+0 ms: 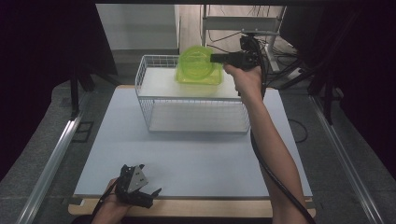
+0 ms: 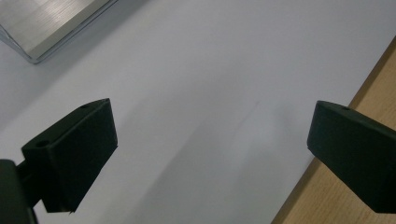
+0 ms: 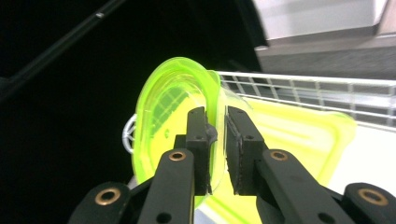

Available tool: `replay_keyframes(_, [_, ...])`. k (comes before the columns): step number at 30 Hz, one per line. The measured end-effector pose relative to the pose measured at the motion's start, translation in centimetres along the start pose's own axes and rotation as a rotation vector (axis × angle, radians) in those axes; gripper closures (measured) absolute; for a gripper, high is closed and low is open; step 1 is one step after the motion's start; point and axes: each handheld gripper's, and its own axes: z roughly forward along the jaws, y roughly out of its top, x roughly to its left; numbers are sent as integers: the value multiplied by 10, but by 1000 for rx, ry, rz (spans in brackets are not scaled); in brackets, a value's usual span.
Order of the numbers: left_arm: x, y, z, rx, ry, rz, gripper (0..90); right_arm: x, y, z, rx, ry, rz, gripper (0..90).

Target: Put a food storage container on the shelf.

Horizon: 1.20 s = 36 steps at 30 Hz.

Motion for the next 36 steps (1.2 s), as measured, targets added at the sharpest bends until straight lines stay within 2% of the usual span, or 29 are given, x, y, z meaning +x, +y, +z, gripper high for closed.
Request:
replay_keyframes(6, [0, 0, 0, 3, -1, 3, 16, 4, 2, 5, 5, -90, -50, 767])
replay_keyframes(16, [-1, 0, 0, 5, -4, 6, 16, 7, 2, 11, -12, -166, -85, 720])
replay_keyframes(24, [-1, 0, 1, 8, -7, 10, 16, 5, 1, 15, -20, -181, -87, 709])
replay_keyframes(30, [-1, 0, 1, 10, -7, 12, 17, 13, 3, 10, -50, -189, -135, 707])
replay_keyframes(33, [-1, 0, 1, 11, -7, 13, 17, 21, 3, 4, -62, -175, -171, 765])
replay_keyframes(36, [-2, 0, 2, 12, -8, 15, 17, 33, -2, 1, -41, -129, -225, 865])
